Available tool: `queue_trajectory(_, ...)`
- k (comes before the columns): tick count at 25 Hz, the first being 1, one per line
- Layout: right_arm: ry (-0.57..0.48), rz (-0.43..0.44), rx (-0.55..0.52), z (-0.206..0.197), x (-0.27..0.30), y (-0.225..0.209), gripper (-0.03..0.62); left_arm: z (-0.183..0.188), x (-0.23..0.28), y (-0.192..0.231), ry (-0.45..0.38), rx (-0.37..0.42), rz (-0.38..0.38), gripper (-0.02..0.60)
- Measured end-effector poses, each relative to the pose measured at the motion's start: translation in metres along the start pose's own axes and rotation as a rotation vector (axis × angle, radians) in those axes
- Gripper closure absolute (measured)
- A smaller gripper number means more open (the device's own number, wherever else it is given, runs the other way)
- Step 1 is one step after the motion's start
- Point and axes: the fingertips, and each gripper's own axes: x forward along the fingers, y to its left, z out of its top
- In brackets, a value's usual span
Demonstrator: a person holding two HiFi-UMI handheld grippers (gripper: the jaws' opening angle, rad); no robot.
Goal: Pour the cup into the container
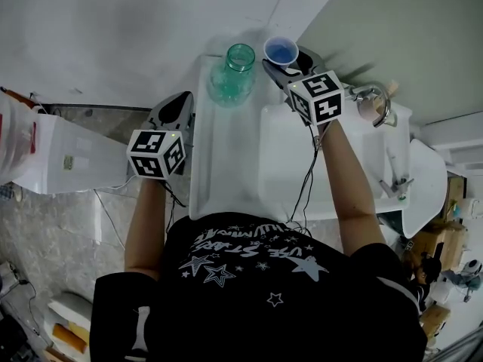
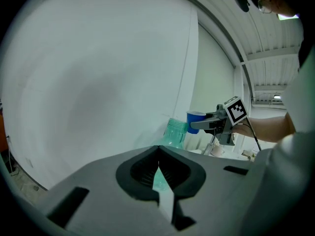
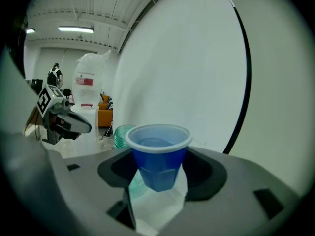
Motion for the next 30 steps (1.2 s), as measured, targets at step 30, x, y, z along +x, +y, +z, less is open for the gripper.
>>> queue_trajectory(30,0.135,-0.05,-0.465,0.025,0.019,0.01,0.321,-0.007,0.011,0.014,-0.001,-0.038,-0.011,0.571)
